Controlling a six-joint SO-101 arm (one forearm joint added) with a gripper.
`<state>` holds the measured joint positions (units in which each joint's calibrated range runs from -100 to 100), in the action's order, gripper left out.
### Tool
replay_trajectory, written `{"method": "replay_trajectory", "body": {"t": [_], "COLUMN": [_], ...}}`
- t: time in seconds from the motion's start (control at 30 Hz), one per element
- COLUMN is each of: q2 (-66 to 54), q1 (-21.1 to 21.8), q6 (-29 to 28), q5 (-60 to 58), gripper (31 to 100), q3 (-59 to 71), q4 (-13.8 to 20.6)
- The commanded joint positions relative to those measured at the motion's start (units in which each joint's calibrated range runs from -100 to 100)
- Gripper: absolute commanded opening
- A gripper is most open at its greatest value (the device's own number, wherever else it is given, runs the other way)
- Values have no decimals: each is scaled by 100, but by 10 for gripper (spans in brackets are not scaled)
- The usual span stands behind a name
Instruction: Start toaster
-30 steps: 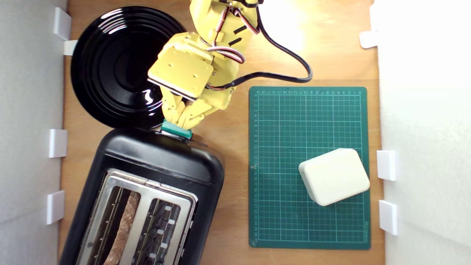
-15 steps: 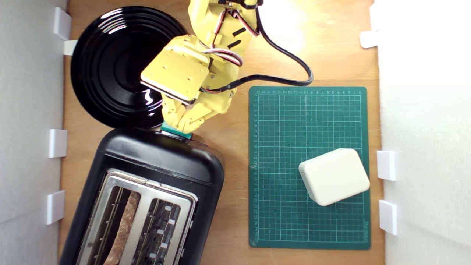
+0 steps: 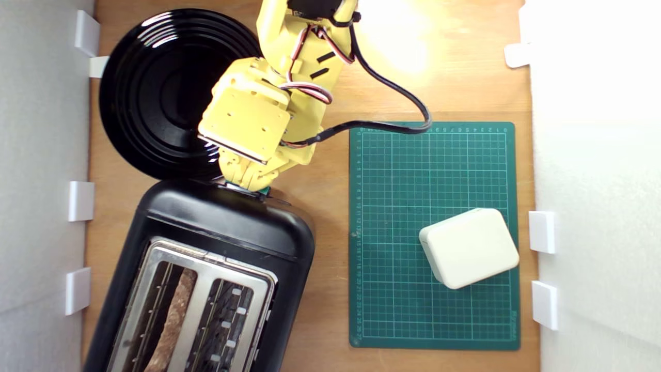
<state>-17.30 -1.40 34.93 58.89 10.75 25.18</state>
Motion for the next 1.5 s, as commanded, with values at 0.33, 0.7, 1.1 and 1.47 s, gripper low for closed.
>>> {"method": "replay_trajectory", "body": {"t": [0.33, 0.7, 1.1, 1.47], "q2": [6, 206, 498, 556], "q1": [-58, -58, -58, -58], "q6": [48, 53, 27, 27], "q5": [-121, -112, -112, -249], "gripper": [314, 314, 314, 315], "q3": [-189, -26, 47, 820], "q4": [-13, -4, -13, -23]}}
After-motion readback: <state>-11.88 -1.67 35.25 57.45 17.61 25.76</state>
